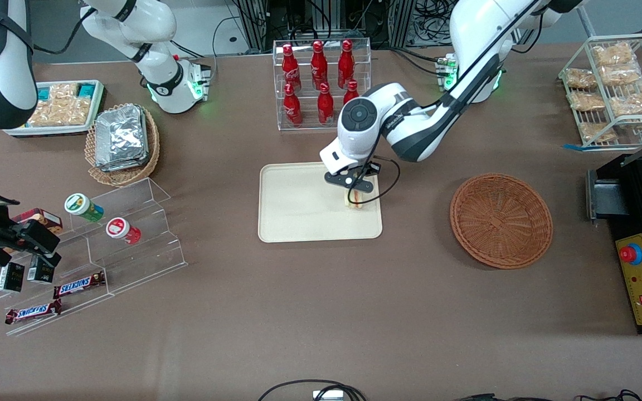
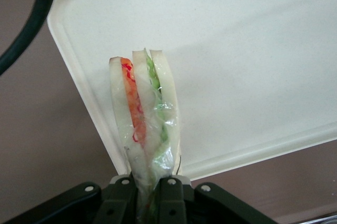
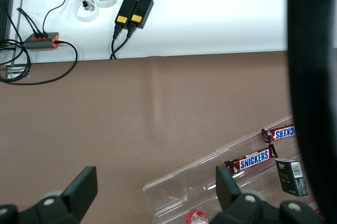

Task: Place sandwich from basket to tray
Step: 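Lower the sandwich onto the cream tray and open the left gripper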

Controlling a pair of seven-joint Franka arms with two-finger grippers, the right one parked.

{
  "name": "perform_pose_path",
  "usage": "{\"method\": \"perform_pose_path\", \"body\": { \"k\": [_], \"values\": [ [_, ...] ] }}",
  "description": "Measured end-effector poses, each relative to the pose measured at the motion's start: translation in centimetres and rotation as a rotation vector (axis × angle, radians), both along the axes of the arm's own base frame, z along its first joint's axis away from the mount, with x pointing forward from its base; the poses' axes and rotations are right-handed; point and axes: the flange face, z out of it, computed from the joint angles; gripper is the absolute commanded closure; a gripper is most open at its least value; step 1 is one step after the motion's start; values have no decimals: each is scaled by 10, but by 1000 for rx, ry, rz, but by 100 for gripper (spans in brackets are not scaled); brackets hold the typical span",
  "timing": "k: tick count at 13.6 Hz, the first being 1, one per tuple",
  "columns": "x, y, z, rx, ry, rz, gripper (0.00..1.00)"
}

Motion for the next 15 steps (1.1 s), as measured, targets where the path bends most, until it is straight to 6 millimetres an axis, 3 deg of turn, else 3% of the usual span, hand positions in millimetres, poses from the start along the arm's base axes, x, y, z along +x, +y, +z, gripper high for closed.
{"method": "perform_pose_path", "body": {
  "k": [5,7,8,9,15],
  "values": [
    [-1,-8,-36,22,23,32,88],
    [-3,-9,-48,41,21,48,75],
    [-4,-10,-51,44,23,53,65],
    [-4,-12,-52,43,24,56,53],
    [11,-15,-38,44,7,118,46]
  ]
}}
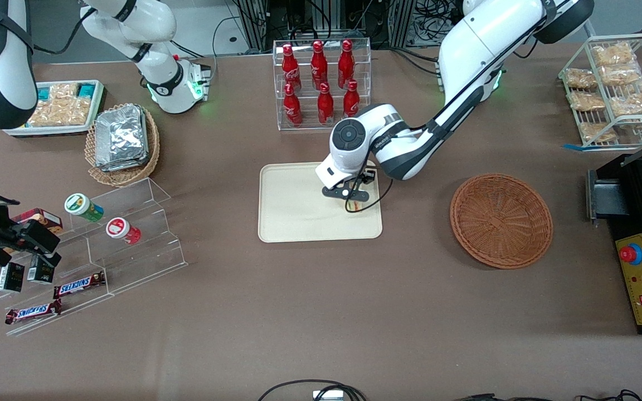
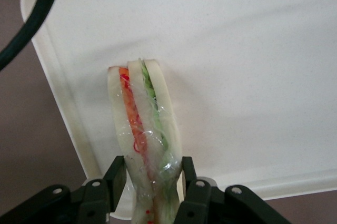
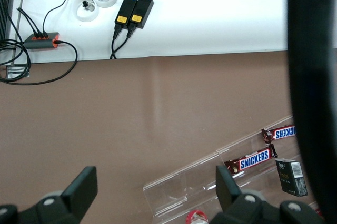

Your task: Place sandwich from basket to tray

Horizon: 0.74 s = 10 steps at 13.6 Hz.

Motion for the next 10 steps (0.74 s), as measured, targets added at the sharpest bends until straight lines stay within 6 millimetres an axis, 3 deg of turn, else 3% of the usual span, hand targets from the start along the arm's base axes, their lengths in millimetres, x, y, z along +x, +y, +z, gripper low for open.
{"method": "perform_pose_path", "body": {
  "k": [6,10],
  "values": [
    [43,1,53,22,-2,77,45],
    [74,31,64,59,13,148,46]
  ]
}}
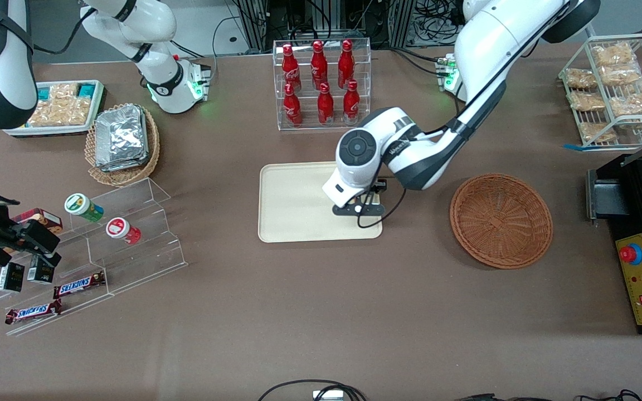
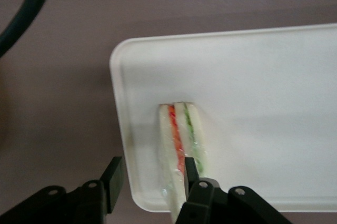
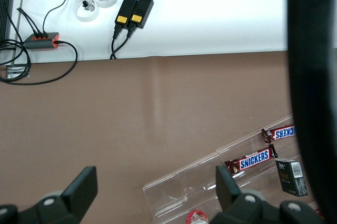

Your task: Place sandwich from basket to tray

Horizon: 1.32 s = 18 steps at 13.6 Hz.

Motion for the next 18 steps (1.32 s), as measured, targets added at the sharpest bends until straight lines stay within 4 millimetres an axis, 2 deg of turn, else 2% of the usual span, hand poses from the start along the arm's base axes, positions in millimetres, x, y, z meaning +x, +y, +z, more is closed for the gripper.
{"method": "perform_pose_path", "body": {
  "k": [2,5,7,8,9,10,15,16,18],
  "values": [
    [24,26,15,42,18,64,47],
    [71,81,56,61,0,179,45],
    [93,120,87,66,-31,250,37],
    [98,135,98,74,-40,272,28],
    [99,146,107,87,-42,289,11],
    [100,154,112,96,-41,300,1],
    [98,164,134,115,-26,328,1],
    [98,170,144,127,-23,337,1],
    [103,194,167,128,-28,379,1]
  ]
}}
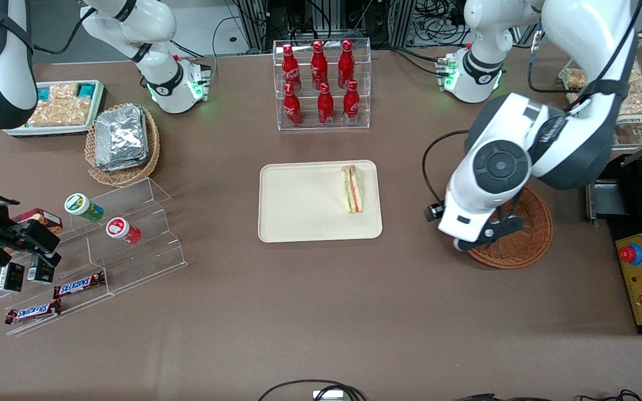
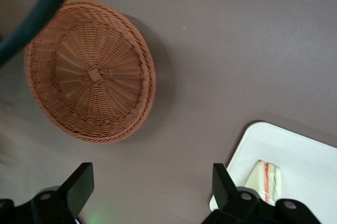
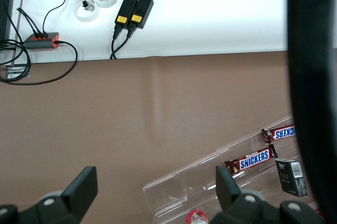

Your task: Place sandwich from basket to tray

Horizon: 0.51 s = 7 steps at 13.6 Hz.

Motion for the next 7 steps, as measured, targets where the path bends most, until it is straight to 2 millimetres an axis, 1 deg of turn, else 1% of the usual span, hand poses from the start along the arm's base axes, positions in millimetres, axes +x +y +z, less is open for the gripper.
{"method": "perform_pose_path", "body": {
  "k": [3,7],
  "values": [
    [-2,41,34,-22,3,-15,0],
    [-19,94,75,-64,-6,-92,0]
  ]
}}
